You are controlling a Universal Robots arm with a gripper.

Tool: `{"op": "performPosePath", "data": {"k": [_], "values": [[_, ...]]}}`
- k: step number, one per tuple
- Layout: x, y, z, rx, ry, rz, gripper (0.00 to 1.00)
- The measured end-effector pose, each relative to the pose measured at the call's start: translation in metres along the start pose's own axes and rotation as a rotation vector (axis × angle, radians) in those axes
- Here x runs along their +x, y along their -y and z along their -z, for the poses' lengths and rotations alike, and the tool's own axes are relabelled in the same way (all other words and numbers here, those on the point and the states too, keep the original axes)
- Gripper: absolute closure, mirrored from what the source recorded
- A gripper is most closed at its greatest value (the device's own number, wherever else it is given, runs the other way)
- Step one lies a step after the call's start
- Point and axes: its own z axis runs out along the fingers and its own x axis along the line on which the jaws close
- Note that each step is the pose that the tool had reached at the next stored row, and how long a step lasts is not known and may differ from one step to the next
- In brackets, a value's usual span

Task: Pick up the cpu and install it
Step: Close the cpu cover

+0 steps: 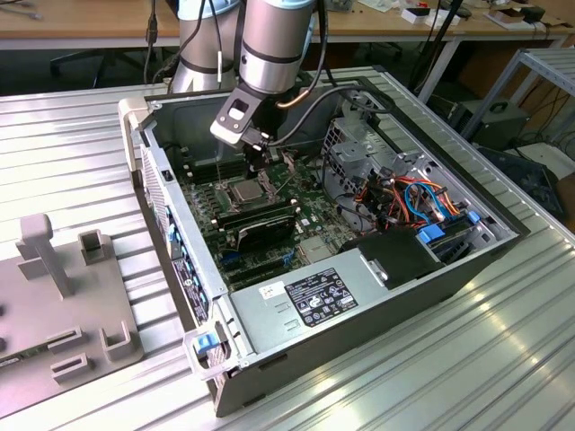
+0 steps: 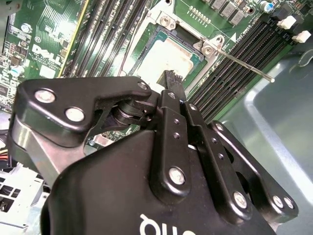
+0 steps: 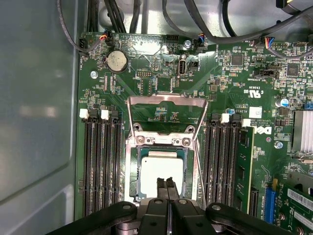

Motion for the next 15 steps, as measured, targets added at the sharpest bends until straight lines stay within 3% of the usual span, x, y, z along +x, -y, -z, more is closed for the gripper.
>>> {"op": "performPosePath", "data": {"k": [15], "values": [[0.0, 0.0, 0.0025, -0.0001, -0.0001, 0.0, 0.89]]}}
